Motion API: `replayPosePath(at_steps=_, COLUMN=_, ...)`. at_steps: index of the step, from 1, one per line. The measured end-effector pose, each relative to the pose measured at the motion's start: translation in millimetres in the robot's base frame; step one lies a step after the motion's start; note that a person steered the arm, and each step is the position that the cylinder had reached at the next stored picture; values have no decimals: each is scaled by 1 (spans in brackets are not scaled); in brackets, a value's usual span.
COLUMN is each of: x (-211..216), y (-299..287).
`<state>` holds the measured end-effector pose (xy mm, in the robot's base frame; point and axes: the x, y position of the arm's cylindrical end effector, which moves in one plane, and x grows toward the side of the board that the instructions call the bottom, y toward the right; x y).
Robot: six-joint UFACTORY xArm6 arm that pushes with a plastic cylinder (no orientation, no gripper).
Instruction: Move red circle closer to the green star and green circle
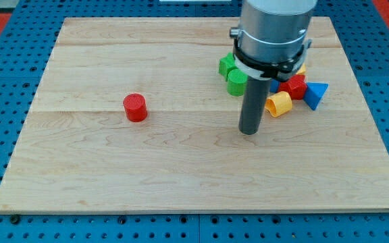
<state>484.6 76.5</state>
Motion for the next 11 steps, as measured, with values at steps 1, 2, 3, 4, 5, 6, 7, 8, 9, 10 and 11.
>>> replayPosePath(at_steps=1, x=0, y=-23)
replayPosePath(at_steps=2, x=0, y=-42)
replayPosePath(at_steps=3, x=-1, y=-58)
replayPosePath(at_steps=4, x=-1, y=-61)
replayPosePath(at_steps=5, x=0, y=-61)
replayPosePath(at_steps=6, x=41, y=-77)
replayPosePath(at_steps=7, x=64, y=-181)
replayPosePath(at_steps=8, x=47, y=-251)
replayPosePath(at_steps=9, x=16, y=-260)
replayPosePath(at_steps=10, x=10, y=-222)
replayPosePath(at_steps=11, x=-16, y=-247)
